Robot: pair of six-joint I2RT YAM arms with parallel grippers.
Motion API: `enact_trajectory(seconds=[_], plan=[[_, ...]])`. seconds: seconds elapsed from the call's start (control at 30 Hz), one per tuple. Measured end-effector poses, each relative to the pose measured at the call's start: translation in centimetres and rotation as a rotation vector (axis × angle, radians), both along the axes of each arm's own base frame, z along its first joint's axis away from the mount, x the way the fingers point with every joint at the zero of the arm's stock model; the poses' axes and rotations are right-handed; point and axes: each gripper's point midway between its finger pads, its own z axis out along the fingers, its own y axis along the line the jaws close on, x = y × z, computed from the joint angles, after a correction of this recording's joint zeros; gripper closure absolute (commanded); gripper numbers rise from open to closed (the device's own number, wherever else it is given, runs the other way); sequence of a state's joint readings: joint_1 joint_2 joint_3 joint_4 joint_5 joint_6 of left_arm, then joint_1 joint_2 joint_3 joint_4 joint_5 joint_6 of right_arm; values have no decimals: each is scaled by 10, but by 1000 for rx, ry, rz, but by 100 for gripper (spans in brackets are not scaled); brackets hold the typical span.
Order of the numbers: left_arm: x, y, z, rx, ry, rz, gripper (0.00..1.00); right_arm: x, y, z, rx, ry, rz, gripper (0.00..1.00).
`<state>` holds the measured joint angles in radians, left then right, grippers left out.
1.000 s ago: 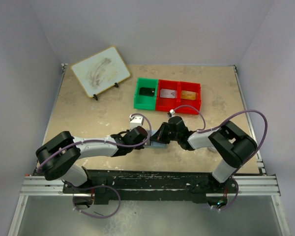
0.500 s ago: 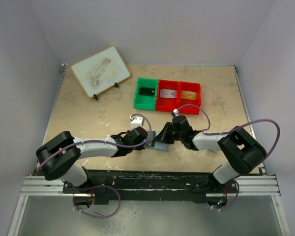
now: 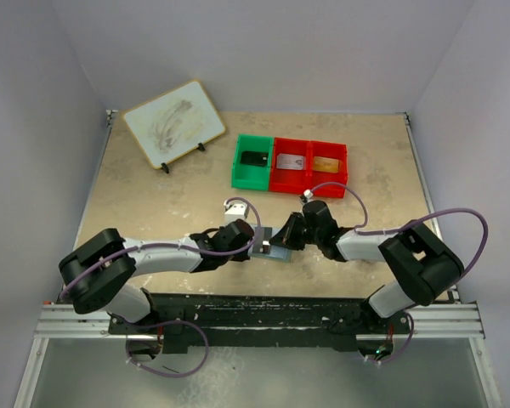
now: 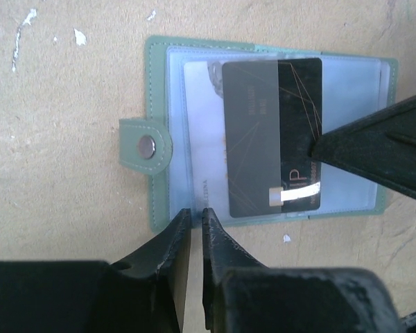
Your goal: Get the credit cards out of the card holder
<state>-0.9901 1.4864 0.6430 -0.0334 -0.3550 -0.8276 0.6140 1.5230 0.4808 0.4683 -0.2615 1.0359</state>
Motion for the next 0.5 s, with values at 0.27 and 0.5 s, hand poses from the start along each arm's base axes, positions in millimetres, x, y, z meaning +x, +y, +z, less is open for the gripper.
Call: enact_trajectory(seconds=[0.27,0.5], plan=[[-5,-3,18,-34,6,-26,78,-1,1,-1,5,5,8,100],[13,-27,46,-109,-51,-36,80,-1,2,-3,4,8,9,100]])
